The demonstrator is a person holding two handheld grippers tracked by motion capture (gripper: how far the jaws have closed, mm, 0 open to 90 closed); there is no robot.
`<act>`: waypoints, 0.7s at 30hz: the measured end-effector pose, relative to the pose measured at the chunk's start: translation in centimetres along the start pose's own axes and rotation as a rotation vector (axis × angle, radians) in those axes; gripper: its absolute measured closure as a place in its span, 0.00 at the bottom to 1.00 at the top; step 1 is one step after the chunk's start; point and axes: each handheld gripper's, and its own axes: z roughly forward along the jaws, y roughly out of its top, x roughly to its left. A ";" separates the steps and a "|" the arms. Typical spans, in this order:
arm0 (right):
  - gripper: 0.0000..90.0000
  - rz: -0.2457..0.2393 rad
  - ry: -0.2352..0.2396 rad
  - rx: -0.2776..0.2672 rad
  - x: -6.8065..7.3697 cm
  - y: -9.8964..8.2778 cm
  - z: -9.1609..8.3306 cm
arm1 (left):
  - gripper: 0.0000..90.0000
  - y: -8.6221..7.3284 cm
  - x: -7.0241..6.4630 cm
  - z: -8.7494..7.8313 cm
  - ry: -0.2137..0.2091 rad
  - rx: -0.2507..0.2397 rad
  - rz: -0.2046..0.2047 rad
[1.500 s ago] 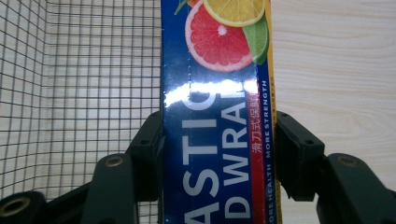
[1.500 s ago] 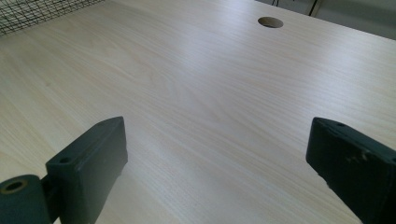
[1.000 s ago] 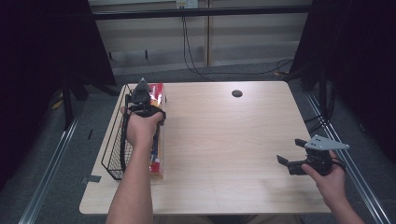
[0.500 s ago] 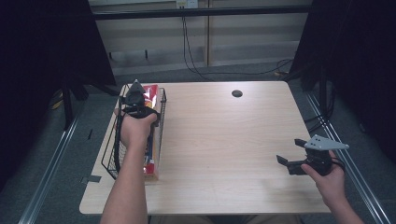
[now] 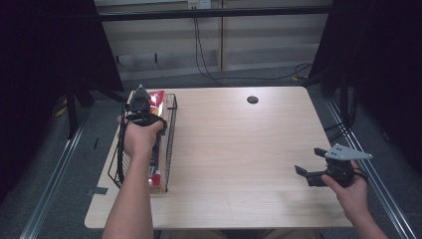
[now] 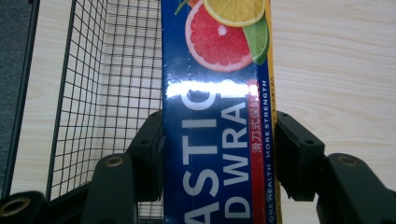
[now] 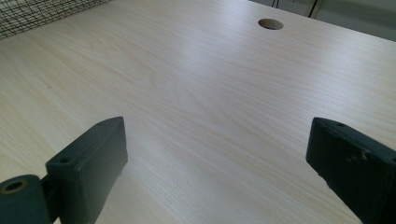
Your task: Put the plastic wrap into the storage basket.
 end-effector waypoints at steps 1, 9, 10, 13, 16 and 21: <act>0.05 0.000 0.000 0.001 0.0 0.0 0.0 | 0.49 0.0 0.0 0.1 -0.002 -0.002 -0.010; 0.05 0.004 -0.002 0.002 0.0 0.0 0.0 | 0.49 -0.2 0.7 0.2 0.003 -0.001 -0.015; 0.05 0.002 -0.002 0.001 0.0 0.0 0.0 | 0.49 -0.2 0.7 0.2 0.000 -0.002 -0.018; 0.05 0.003 -0.002 0.002 0.1 0.0 0.0 | 0.49 -0.3 1.0 0.3 0.004 0.001 -0.011; 0.05 0.001 -0.007 0.001 0.1 0.0 0.0 | 0.49 -0.4 1.1 0.4 -0.001 0.002 -0.022; 0.05 0.001 -0.007 0.001 0.1 0.0 0.0 | 0.49 -0.5 1.6 0.6 0.002 0.008 -0.015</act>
